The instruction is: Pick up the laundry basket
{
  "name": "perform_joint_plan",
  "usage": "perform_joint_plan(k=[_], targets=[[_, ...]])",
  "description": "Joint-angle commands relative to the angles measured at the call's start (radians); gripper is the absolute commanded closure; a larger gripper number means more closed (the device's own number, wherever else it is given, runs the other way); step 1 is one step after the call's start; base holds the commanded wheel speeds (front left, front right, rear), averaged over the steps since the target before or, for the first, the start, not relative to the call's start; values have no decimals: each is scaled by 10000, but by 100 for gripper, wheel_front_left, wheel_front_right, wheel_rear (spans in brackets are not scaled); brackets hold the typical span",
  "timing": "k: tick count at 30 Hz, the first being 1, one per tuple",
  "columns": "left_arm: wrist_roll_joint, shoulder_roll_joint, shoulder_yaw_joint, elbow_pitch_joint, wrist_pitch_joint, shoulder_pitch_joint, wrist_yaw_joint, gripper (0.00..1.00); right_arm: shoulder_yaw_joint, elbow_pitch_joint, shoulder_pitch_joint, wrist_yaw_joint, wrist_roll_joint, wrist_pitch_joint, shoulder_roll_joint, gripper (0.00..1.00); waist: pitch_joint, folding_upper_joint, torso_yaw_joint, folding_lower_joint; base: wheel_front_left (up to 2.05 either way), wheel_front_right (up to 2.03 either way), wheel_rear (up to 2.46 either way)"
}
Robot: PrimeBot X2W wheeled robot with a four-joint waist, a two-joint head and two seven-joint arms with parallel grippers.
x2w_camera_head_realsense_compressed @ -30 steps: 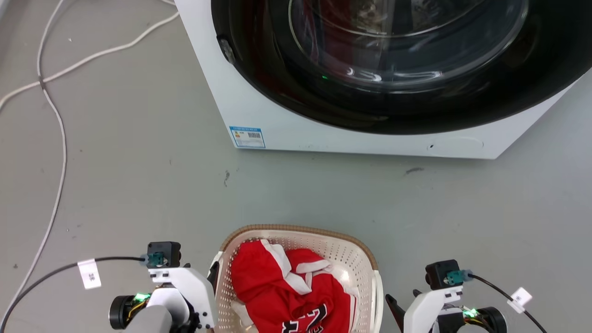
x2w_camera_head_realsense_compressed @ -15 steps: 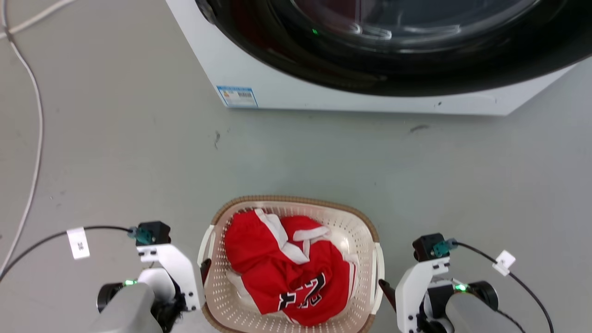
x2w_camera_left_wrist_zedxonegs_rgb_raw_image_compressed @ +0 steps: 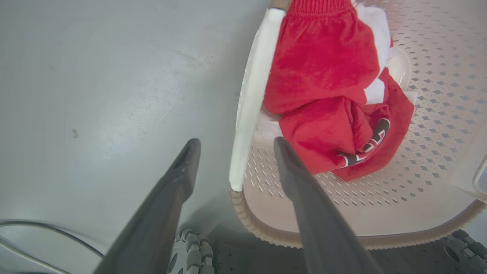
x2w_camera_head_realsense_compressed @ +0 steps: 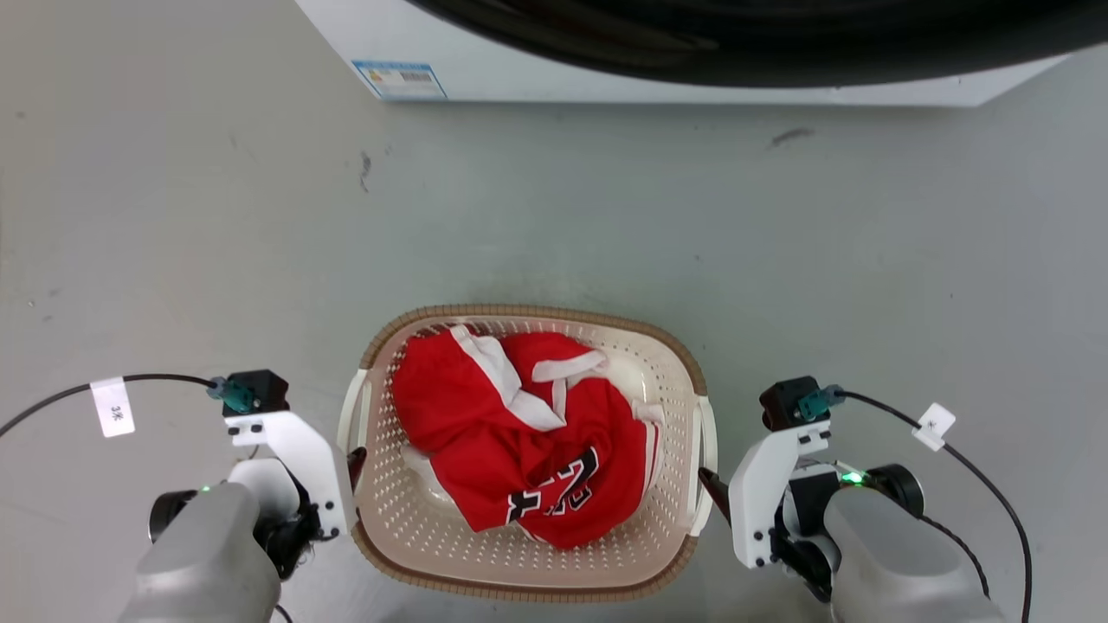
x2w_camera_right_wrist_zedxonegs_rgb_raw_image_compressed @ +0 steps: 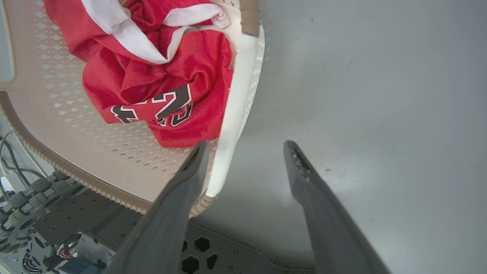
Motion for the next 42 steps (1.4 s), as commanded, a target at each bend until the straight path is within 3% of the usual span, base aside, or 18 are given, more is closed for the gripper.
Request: perform_joint_plan(k=[1, 22, 23, 24, 25, 26, 36, 42], targets=[[-85, 52, -43, 138, -84, -290, 5, 0, 131, 46, -297, -3, 137, -1, 14, 0, 345, 0, -71, -1, 0, 0, 0], [-549, -61, -645, 749, -717, -1604, 5, 0, 1528, 432, -1536, -3, 1549, -35, 14, 0, 1962, 0, -5, -1, 0, 0, 0], [-616, -82, -664, 744, -707, -1611, 5, 7, 1591, 445, -1565, -3, 1607, -23, 14, 0, 1995, 0, -4, -1, 0, 0, 0], [-655, -92, -685, 726, -728, -1619, 5, 73, 1635, 440, -1551, -3, 1707, -7, 14, 18, 2023, 0, 0, -1, 0, 0, 0], [-739, -99, -698, 715, -715, -1625, 5, 100, 1691, 448, -1565, -3, 1760, -18, 14, 62, 2049, 0, 2, -1, 0, 0, 0], [-787, -112, -729, 695, -661, -1619, 5, 100, 1751, 435, -1586, -3, 1835, -23, 12, 100, 2073, 0, 6, -1, 0, 0, 0], [-1316, -143, -1001, 635, -602, -1533, 16, 100, 2301, 602, -1700, -5, 2386, -104, -17, 100, 2022, 0, 67, -1, 0, 0, 0], [-1699, -399, -1319, 777, -4, -1194, 11, 100, 2724, 658, -1379, 12, 2933, 356, 31, 100, 1197, 0, 198, -1, 0, 0, 0]])
